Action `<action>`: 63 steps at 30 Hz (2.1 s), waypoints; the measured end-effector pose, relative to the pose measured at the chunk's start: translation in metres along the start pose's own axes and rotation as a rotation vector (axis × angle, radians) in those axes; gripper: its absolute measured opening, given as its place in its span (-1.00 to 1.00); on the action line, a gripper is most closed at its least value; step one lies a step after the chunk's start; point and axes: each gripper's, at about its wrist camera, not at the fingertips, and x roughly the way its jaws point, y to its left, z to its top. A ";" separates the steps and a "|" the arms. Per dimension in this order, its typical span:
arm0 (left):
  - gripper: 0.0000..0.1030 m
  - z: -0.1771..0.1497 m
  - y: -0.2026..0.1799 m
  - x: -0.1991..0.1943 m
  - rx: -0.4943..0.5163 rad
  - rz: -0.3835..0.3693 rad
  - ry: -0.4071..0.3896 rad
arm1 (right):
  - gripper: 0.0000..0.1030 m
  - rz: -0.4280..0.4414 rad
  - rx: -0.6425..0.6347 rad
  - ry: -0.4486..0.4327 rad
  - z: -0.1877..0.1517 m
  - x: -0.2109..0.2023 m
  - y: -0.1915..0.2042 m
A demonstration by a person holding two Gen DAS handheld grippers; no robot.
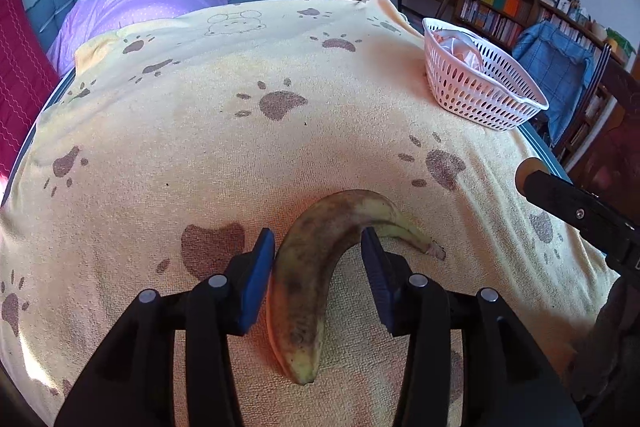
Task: Organize fruits
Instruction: 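Regrip the banana with the left tool while the right tool holds the kiwi, then lower the kiwi into the white basket and open the right tool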
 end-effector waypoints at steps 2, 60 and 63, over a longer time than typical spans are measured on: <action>-0.12 -0.002 0.002 0.004 0.013 -0.012 0.024 | -0.42 0.000 -0.002 0.002 -0.001 0.001 0.000; -0.37 0.100 -0.061 -0.038 0.085 -0.080 -0.213 | 0.47 -0.392 0.319 -0.370 0.068 -0.035 -0.134; -0.37 0.114 -0.075 -0.035 0.107 -0.095 -0.224 | 0.47 -0.399 0.347 -0.372 0.062 -0.034 -0.139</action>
